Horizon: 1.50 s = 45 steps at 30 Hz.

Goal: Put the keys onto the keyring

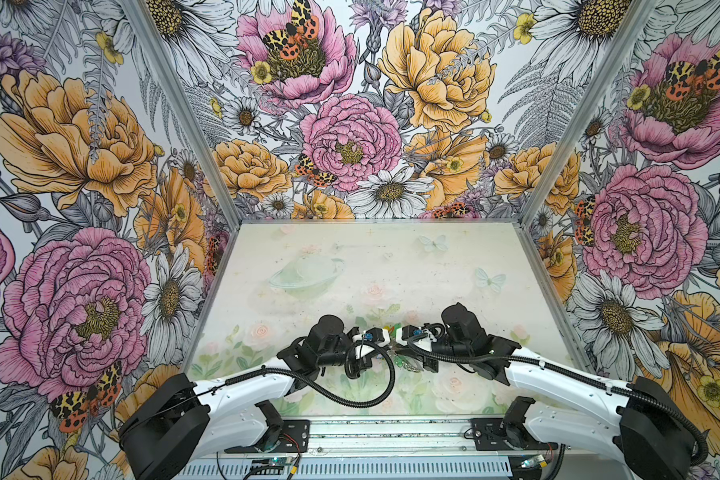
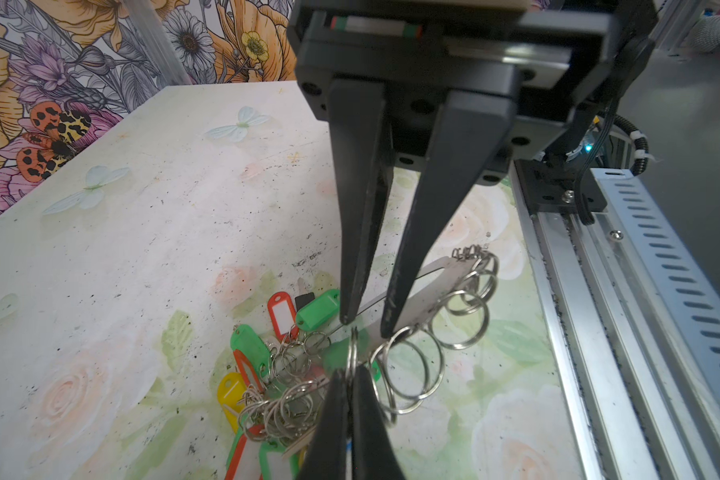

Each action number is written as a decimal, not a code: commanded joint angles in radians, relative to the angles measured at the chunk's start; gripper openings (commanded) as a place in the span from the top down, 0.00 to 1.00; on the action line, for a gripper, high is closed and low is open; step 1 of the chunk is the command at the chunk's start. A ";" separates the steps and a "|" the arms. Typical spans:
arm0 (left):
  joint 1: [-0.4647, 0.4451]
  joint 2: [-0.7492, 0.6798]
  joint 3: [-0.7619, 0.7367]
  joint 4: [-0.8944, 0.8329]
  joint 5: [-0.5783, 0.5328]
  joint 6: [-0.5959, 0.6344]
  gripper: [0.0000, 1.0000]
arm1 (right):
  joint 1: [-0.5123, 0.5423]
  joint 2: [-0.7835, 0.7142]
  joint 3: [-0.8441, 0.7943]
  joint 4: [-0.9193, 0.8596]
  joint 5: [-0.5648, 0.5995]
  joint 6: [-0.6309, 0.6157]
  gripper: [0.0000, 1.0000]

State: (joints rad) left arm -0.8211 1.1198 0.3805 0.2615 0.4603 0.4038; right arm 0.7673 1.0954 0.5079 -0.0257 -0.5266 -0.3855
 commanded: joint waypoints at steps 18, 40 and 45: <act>0.002 0.008 0.006 0.029 0.064 0.012 1.00 | 0.016 0.055 0.035 0.092 -0.039 0.017 0.94; 0.028 -0.043 -0.018 0.060 0.057 -0.019 0.83 | -0.081 -0.033 -0.125 0.425 -0.252 0.149 1.00; 0.028 -0.038 -0.015 0.062 0.077 -0.021 0.82 | -0.080 0.000 -0.152 0.536 -0.278 0.173 1.00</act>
State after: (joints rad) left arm -0.8005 1.0897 0.3775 0.2932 0.5003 0.3946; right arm 0.6849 1.0866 0.3576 0.3367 -0.7315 -0.2440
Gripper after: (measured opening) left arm 0.178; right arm 0.047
